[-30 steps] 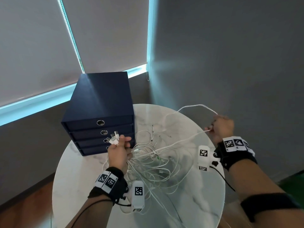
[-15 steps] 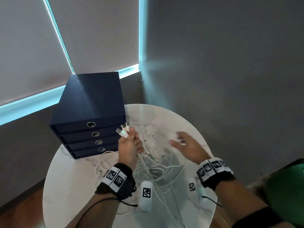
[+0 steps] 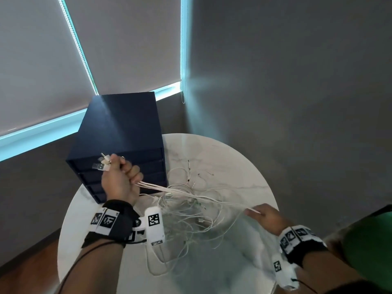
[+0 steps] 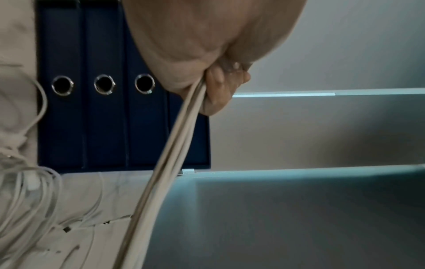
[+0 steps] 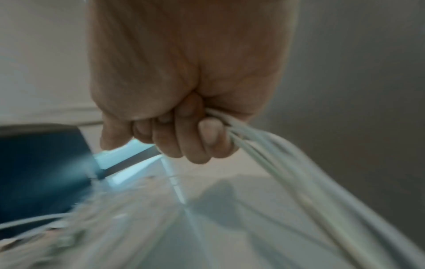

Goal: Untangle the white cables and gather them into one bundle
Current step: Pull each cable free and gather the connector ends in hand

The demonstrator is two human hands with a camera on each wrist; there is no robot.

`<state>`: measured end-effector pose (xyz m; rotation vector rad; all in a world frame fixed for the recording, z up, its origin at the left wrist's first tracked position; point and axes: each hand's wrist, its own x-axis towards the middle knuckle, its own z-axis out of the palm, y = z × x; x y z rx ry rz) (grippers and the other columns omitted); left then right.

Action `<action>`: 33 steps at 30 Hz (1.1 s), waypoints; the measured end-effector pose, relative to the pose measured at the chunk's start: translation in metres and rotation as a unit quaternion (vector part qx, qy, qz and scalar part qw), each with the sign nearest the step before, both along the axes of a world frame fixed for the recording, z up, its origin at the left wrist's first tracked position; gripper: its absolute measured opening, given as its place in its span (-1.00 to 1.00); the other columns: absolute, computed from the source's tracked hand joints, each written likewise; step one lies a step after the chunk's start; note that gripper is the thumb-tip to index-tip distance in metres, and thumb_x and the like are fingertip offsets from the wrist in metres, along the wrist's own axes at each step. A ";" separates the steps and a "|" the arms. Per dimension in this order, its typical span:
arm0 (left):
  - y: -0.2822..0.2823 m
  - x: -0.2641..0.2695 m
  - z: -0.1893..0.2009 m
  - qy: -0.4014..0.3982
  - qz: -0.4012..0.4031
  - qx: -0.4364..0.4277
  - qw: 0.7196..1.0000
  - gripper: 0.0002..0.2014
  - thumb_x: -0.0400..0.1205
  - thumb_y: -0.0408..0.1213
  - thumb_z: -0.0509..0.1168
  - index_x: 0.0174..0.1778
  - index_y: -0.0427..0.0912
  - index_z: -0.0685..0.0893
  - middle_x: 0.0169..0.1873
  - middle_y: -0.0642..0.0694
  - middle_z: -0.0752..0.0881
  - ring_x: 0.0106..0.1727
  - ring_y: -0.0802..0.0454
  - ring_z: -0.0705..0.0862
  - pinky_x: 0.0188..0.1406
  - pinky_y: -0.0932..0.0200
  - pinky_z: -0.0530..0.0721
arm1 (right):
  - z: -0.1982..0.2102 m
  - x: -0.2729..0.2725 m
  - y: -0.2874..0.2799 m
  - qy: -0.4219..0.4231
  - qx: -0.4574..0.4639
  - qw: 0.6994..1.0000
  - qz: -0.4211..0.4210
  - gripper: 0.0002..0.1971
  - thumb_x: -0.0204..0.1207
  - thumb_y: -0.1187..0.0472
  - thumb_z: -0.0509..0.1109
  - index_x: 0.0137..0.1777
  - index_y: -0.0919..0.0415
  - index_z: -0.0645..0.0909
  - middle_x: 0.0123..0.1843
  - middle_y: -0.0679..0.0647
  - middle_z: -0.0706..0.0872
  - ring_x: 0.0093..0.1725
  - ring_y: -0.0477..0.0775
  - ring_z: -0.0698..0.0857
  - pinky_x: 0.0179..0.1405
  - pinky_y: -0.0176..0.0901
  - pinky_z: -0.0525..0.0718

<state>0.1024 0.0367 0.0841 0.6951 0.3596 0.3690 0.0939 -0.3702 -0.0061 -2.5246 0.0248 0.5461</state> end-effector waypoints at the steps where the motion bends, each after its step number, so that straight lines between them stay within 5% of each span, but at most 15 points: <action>1: 0.003 -0.001 -0.002 0.001 0.000 0.000 1.000 -0.60 0.82 -0.06 0.05 -0.37 -0.03 0.39 -0.60 0.09 0.22 -0.64 0.18 0.12 -0.74 0.33 0.11 | -0.001 0.003 -0.020 -0.005 -0.015 0.999 -0.028 -0.71 0.59 -0.15 0.35 -0.08 0.05 0.73 -0.07 0.03 0.69 0.05 0.07 0.69 -0.02 -0.21 0.45; 3: 0.004 -0.004 -0.007 0.006 0.002 0.005 1.000 -0.61 0.82 -0.07 0.06 -0.37 -0.03 0.40 -0.60 0.09 0.21 -0.63 0.18 0.12 -0.75 0.33 0.11 | 0.005 0.010 -0.054 -0.028 -0.028 0.996 -0.078 -0.79 0.64 0.03 0.35 -0.10 0.08 0.76 -0.06 0.21 0.77 0.01 0.21 0.73 -0.08 -0.14 0.49; 8: -0.015 -0.011 -0.016 0.011 -0.023 0.011 1.000 -0.61 0.81 -0.09 0.09 -0.36 -0.05 0.42 -0.60 0.09 0.24 -0.64 0.19 0.13 -0.75 0.33 0.12 | 0.022 0.023 -0.105 -0.046 -0.114 0.971 -0.208 -0.60 0.70 0.00 0.23 0.04 0.31 0.77 0.02 0.42 0.77 0.05 0.38 0.74 -0.05 -0.01 0.57; 13: -0.048 -0.020 -0.019 0.028 -0.093 0.079 0.992 -0.62 0.81 -0.11 0.15 -0.34 -0.12 0.46 -0.58 0.04 0.27 -0.62 0.16 0.21 -0.71 0.28 0.27 | 0.009 0.028 -0.090 -0.023 -0.109 0.975 -0.190 -0.83 0.55 0.23 0.38 -0.23 -0.05 0.63 -0.12 0.20 0.76 -0.14 0.25 0.77 -0.26 -0.25 0.69; 14: -0.056 -0.022 -0.020 0.031 -0.108 0.108 0.988 -0.63 0.81 -0.12 0.16 -0.33 -0.14 0.47 -0.57 0.02 0.27 -0.61 0.13 0.24 -0.66 0.25 0.34 | 0.008 0.028 -0.084 -0.013 -0.110 0.978 -0.177 -0.81 0.51 0.26 0.43 -0.27 -0.03 0.62 -0.19 0.18 0.74 -0.19 0.21 0.75 -0.34 -0.28 0.68; 16: -0.072 -0.025 -0.023 0.034 -0.132 0.170 0.976 -0.63 0.81 -0.13 0.16 -0.32 -0.18 0.49 -0.56 -0.01 0.28 -0.58 0.07 0.31 -0.51 0.15 0.48 | 0.003 0.031 -0.069 0.004 -0.123 0.982 -0.144 -0.90 0.44 0.29 0.50 -0.24 0.08 0.70 -0.11 0.21 0.78 -0.03 0.23 0.76 -0.17 -0.19 0.67; 18: -0.083 -0.028 -0.027 0.031 -0.151 0.228 0.961 -0.62 0.81 -0.15 0.15 -0.33 -0.21 0.50 -0.57 -0.04 0.32 -0.54 0.00 0.39 -0.33 0.04 0.54 | 0.000 0.034 -0.049 0.023 -0.117 0.987 -0.105 -0.73 0.39 0.39 0.51 0.10 0.23 0.73 0.20 0.21 0.72 0.24 0.22 0.69 0.10 -0.21 0.56; 20: -0.089 -0.029 -0.030 0.025 -0.172 0.294 0.940 -0.59 0.81 -0.14 0.14 -0.35 -0.22 0.52 -0.56 -0.07 0.39 -0.48 -0.05 0.49 -0.21 -0.03 0.55 | 0.006 0.037 -0.022 0.022 -0.094 0.994 -0.049 -0.59 0.41 0.42 0.46 0.26 0.13 0.65 0.36 0.14 0.63 0.36 0.14 0.60 0.26 -0.26 0.49; 23: -0.099 -0.029 -0.033 0.030 -0.202 0.341 0.918 -0.57 0.81 -0.14 0.15 -0.39 -0.22 0.53 -0.54 -0.11 0.45 -0.43 -0.08 0.57 -0.20 0.04 0.57 | 0.036 0.038 0.035 -0.073 0.056 0.996 0.020 -0.65 0.53 0.32 0.40 0.27 -0.02 0.61 0.36 0.02 0.66 0.27 -0.01 0.66 0.41 -0.07 0.56; 26: -0.106 -0.027 -0.038 0.034 -0.219 0.369 0.903 -0.57 0.81 -0.16 0.16 -0.39 -0.23 0.55 -0.53 -0.13 0.50 -0.43 -0.08 0.64 -0.29 0.14 0.57 | 0.079 0.025 0.105 -0.159 0.205 0.961 0.098 -0.64 0.63 0.02 0.35 0.40 0.01 0.56 0.35 -0.11 0.68 0.31 -0.21 0.64 0.42 -0.07 0.58; 29: -0.112 -0.027 -0.035 0.002 -0.239 0.358 0.903 -0.63 0.80 -0.41 0.11 -0.35 -0.32 0.55 -0.52 -0.18 0.53 -0.48 0.00 0.62 -0.33 0.09 0.56 | 0.114 0.011 0.157 -0.193 0.198 0.940 0.200 -0.47 0.64 -0.18 0.20 0.59 -0.09 0.34 0.52 -0.20 0.49 0.42 -0.27 0.53 0.42 -0.27 0.48; 33: -0.114 -0.022 -0.031 -0.030 -0.251 0.252 0.934 -0.71 0.75 -0.65 -0.04 -0.06 -0.36 0.56 -0.25 -0.20 0.65 -0.25 0.15 0.72 -0.26 0.26 0.68 | 0.122 0.009 0.188 -0.228 0.107 0.921 0.297 -0.53 0.71 0.03 0.17 0.61 0.02 0.33 0.55 -0.09 0.44 0.47 -0.12 0.48 0.47 -0.17 0.44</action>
